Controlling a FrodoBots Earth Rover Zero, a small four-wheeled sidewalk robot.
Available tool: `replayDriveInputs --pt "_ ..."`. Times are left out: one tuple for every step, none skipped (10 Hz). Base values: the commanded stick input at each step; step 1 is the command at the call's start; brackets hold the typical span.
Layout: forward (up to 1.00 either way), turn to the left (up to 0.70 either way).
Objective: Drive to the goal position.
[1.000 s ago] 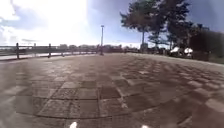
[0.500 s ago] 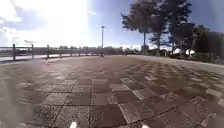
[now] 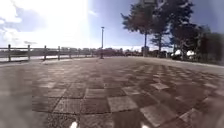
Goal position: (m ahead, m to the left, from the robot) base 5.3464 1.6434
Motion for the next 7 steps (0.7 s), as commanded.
replayDriveInputs --pt "1.0 -0.4" --pt "1.0 -0.38" --pt "1.0 -0.16" --pt "1.0 0.0" --pt "1.0 0.0" --pt "1.0 0.0" --pt "1.0 0.0"
